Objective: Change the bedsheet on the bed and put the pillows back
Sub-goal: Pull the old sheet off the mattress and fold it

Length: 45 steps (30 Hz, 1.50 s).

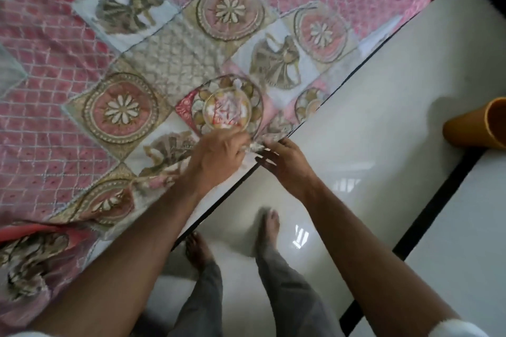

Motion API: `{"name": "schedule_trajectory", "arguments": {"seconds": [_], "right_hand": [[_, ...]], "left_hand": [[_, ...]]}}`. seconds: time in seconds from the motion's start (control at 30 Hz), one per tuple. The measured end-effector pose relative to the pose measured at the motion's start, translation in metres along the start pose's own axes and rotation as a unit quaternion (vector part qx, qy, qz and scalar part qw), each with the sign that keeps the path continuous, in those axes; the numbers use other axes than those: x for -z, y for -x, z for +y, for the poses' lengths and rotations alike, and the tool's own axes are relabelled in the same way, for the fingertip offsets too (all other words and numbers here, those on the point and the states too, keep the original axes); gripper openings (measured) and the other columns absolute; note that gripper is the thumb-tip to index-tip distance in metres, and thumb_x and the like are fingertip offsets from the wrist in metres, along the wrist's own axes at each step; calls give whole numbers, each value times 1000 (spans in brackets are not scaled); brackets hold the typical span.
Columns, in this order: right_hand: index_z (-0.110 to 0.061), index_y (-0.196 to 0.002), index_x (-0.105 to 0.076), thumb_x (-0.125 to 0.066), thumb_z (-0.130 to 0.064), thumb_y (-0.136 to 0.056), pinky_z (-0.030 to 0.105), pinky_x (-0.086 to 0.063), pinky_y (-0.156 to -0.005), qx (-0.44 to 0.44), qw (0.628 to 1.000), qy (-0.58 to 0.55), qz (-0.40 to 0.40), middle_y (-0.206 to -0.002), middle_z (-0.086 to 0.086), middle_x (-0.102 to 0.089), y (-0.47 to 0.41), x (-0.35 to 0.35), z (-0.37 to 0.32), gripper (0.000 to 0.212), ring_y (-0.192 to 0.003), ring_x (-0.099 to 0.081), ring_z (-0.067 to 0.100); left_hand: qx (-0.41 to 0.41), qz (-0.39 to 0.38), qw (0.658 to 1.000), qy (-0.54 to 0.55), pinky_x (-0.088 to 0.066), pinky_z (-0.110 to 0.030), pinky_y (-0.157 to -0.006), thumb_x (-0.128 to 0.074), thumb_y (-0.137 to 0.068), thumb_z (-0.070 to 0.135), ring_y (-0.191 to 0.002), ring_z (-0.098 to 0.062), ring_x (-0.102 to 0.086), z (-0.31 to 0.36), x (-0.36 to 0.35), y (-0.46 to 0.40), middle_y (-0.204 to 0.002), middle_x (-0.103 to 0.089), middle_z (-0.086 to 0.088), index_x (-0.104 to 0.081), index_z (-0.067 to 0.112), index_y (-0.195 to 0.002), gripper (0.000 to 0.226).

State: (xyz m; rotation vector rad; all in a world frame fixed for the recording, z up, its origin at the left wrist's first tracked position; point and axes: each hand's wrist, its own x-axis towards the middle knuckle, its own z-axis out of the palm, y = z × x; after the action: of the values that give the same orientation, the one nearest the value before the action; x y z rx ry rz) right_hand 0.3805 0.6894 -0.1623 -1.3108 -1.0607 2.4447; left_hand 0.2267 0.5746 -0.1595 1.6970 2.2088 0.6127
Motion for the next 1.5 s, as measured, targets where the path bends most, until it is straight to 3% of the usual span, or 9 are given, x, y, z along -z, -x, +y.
{"name": "schedule_trajectory", "arguments": {"seconds": [0.2, 0.47, 0.6, 0.77, 1.0, 1.1, 1.2, 1.33, 1.5], "right_hand": [[-14, -95, -62, -72, -32, -89, 22, -42, -42, -15, 979, -125, 160, -60, 2, -52, -110, 49, -47, 22, -42, -48, 13], [-9, -92, -71, -72, -21, -90, 32, -57, -58, 126, 977, 76, 152, -76, 3, -70, -143, 154, -169, 12, -69, -71, 18], [-8, -102, -72, -71, -25, -92, 41, -61, -72, 101, 990, 88, 48, -93, 10, -74, -116, 164, -189, 20, -83, -73, 24], [8, -103, -67, -63, -17, -96, 39, -54, -80, 64, 997, 33, -38, -95, 16, -64, -119, 166, -220, 26, -87, -63, 28], [-18, -75, -67, -75, -18, -84, 32, -47, -102, -55, 995, 21, -75, -93, 0, -73, -150, 211, -227, 12, -93, -68, 6], [-14, -90, -67, -69, -19, -86, 44, -46, -107, -74, 991, -94, -63, -92, 2, -67, -175, 229, -235, 7, -99, -63, 19], [-8, -109, -65, -63, -25, -94, 38, -57, -75, -83, 976, -193, 52, -86, 8, -70, -218, 258, -269, 23, -82, -69, 25], [-18, -93, -59, -66, -26, -92, 24, -37, -49, -81, 951, -170, 246, -54, 1, -55, -289, 305, -328, 11, -45, -49, 14], [-4, -116, -52, -78, -17, -80, 34, -57, -55, 3, 917, -168, 361, -105, 17, -67, -344, 360, -408, 46, -61, -70, 21]], "left_hand": [[-122, -91, 988, -32, -47, -32, -60, -44, -85, 18, -65, -24, -57, -17, -28, 17, -77, -60, -3, -61, 14, -87, 17], [81, -351, 933, -1, -45, -31, -72, -42, -87, 31, -83, -8, -57, 9, -45, -60, -98, -61, 11, -61, 39, -100, 24], [43, -48, 995, 82, -41, -23, -105, -67, -87, 35, -124, -13, -50, 65, -29, -185, -141, -50, -3, -51, 19, -138, 55], [6, -123, 991, -54, -31, -50, -119, -87, -71, 46, -149, -31, -29, 127, -52, -308, -162, -27, -10, -3, 24, -162, 125], [2, -133, 991, 23, -53, -38, -82, -76, -76, -11, -96, -25, -63, 79, -79, -339, -111, -71, -6, -63, 13, -134, 65], [2, -129, 992, 2, -48, -34, -60, -68, -84, 1, -72, -30, -64, 71, -87, -341, -80, -67, -9, -70, 3, -94, 11], [75, -160, 983, 38, -36, -31, -53, -59, -89, 25, -56, -26, -51, 57, -96, -357, -61, -50, -2, -56, 5, -73, 25], [107, -341, 933, 46, -32, -32, -65, -58, -103, 33, -74, -16, -50, 35, -103, -388, -76, -50, 6, -58, 12, -91, 24], [99, -545, 833, 10, -42, -33, -73, -55, -103, 29, -90, -20, -59, 39, -111, -438, -101, -60, -3, -61, 14, -117, 21]]}}
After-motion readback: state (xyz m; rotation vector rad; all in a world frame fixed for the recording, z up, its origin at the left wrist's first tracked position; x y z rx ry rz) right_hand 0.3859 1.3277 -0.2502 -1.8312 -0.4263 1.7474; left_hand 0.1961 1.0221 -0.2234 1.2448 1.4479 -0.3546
